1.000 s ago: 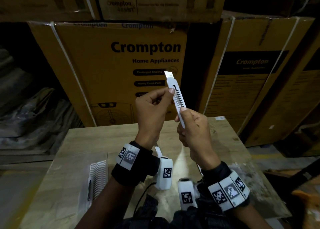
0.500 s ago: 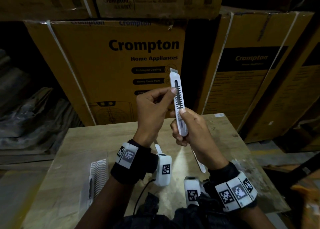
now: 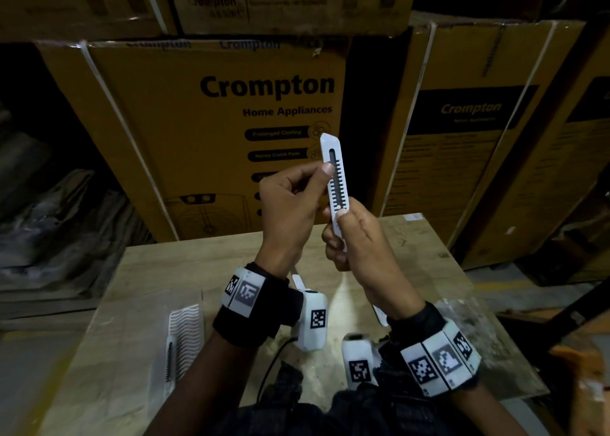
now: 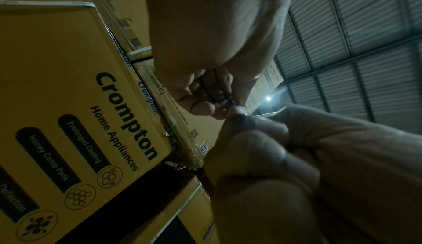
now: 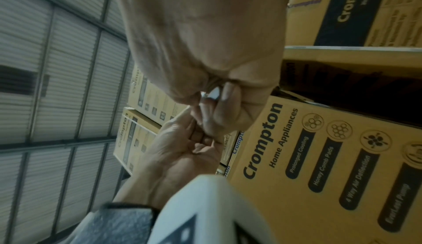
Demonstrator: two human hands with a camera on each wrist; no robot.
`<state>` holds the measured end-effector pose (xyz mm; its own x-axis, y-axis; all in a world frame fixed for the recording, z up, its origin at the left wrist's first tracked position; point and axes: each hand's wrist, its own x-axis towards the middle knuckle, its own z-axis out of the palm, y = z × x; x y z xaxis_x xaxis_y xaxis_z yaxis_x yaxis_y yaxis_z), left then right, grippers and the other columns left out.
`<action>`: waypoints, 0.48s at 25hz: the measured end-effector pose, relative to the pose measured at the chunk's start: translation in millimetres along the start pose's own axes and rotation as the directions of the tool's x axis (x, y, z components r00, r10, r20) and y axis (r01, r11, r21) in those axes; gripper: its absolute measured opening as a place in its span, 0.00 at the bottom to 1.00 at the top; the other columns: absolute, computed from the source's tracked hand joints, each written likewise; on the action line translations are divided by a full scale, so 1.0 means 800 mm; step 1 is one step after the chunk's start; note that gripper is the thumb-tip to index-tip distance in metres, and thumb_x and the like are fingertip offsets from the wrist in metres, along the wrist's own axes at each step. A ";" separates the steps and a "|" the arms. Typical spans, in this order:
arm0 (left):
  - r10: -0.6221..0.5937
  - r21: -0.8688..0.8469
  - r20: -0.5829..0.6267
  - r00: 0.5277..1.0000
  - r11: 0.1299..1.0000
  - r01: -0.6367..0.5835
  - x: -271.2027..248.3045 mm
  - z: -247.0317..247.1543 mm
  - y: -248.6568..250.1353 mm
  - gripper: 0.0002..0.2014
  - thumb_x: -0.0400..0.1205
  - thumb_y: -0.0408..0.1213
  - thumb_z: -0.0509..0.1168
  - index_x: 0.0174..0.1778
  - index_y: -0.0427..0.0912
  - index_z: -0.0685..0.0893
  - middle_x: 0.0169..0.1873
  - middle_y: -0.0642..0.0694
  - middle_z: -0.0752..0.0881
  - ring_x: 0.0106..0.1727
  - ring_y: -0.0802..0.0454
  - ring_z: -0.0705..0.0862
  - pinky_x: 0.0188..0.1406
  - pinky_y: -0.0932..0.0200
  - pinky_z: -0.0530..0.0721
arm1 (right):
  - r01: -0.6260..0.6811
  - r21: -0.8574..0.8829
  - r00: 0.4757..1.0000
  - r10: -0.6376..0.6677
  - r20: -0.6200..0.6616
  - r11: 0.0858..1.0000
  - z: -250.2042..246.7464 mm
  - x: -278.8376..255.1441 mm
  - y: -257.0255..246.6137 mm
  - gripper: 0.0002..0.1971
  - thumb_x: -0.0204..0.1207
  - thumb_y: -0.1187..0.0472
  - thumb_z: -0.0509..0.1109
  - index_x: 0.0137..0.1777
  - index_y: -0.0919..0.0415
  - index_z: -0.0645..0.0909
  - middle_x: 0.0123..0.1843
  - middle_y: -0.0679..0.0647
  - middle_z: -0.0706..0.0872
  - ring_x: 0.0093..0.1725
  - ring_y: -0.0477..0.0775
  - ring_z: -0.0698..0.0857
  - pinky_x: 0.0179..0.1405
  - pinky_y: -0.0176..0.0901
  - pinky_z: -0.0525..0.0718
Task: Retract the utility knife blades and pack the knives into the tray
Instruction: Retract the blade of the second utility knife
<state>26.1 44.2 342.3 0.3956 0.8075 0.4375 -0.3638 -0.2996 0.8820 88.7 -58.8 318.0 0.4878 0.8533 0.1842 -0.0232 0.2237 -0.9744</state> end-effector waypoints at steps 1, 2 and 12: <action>-0.004 -0.006 -0.007 1.000 1.000 0.004 0.002 -0.001 0.001 0.06 0.84 0.31 0.72 0.52 0.35 0.93 0.39 0.47 0.94 0.36 0.60 0.90 0.29 0.68 0.83 | -0.006 0.022 0.999 0.005 0.036 1.000 0.002 -0.001 -0.001 0.12 0.93 0.58 0.51 0.56 0.56 0.77 0.31 0.49 0.72 0.25 0.43 0.67 0.22 0.32 0.65; -0.005 -0.011 -0.012 1.000 1.000 0.005 0.003 -0.002 0.003 0.06 0.84 0.31 0.72 0.52 0.34 0.93 0.40 0.45 0.94 0.37 0.58 0.91 0.28 0.67 0.84 | -0.017 0.051 0.997 0.014 0.075 0.999 0.003 -0.002 -0.001 0.12 0.93 0.57 0.52 0.58 0.55 0.77 0.33 0.49 0.73 0.27 0.44 0.67 0.23 0.33 0.65; 0.035 -0.025 -0.012 0.999 0.999 -0.035 0.005 -0.002 0.005 0.05 0.83 0.31 0.73 0.52 0.36 0.93 0.40 0.47 0.95 0.37 0.56 0.92 0.28 0.61 0.88 | -0.013 0.053 0.997 0.009 0.083 0.999 0.000 0.003 -0.006 0.11 0.93 0.57 0.52 0.60 0.56 0.77 0.33 0.48 0.73 0.26 0.44 0.67 0.22 0.33 0.66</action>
<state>25.1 47.0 347.2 0.3724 0.8028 0.4656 -0.3985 -0.3147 0.8615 90.2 -58.1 322.7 0.4136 0.8913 0.1856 -0.0758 0.2369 -0.9686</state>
